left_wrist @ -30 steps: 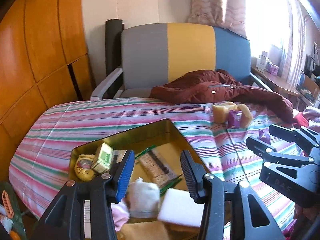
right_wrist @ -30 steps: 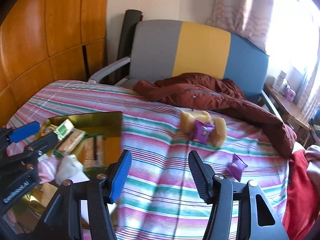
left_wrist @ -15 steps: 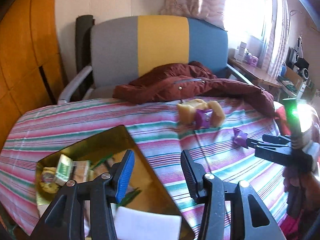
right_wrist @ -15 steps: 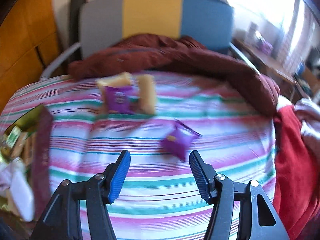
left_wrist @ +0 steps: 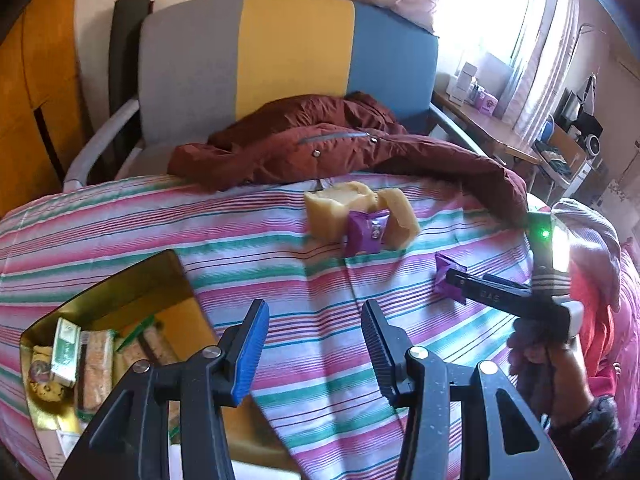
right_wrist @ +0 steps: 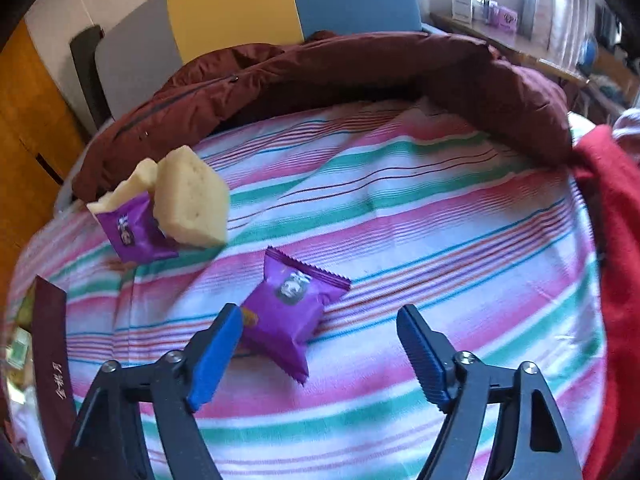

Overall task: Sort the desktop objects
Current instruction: 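Move both grippers back over the bed toward the purple candy packets, then grasp a purple candy packet with the right gripper while the left gripper grasps another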

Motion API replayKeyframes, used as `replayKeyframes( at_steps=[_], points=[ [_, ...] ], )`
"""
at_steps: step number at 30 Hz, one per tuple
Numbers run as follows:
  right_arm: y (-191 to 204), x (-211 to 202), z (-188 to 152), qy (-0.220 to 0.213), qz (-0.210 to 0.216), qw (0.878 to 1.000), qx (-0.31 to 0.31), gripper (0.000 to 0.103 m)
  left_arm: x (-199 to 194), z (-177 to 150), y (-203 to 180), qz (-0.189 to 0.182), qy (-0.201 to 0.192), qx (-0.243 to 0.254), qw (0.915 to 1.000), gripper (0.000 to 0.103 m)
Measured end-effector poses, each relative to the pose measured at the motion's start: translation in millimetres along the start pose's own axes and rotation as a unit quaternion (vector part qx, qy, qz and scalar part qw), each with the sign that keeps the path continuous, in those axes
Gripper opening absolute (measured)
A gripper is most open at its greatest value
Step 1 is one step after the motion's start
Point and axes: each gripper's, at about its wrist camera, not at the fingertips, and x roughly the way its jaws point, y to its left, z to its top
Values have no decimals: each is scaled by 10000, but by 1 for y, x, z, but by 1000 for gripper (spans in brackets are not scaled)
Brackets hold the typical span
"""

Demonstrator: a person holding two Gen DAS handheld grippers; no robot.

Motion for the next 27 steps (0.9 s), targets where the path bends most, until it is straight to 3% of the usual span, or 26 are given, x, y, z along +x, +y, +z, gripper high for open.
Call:
replayKeyframes(
  at_steps=[3, 9, 12, 14, 27],
  points=[
    [1, 9, 1, 14, 185, 9998, -14, 81, 11, 7, -6, -150, 149, 1, 9998, 49],
    [18, 22, 4, 35, 164, 9989, -433, 77, 41, 22, -11, -356, 584, -221, 9974, 49],
    [22, 25, 5, 33, 235, 9985, -499, 62, 55, 31, -15, -351, 656, -242, 9969, 49],
    [25, 25, 4, 13, 199, 9981, -579, 41, 62, 36, -15, -324, 672, -250, 9969, 49],
    [17, 14, 10, 14, 322, 9986, -421, 39, 135, 51, -30, -180, 790, -425, 9958, 50]
  ],
)
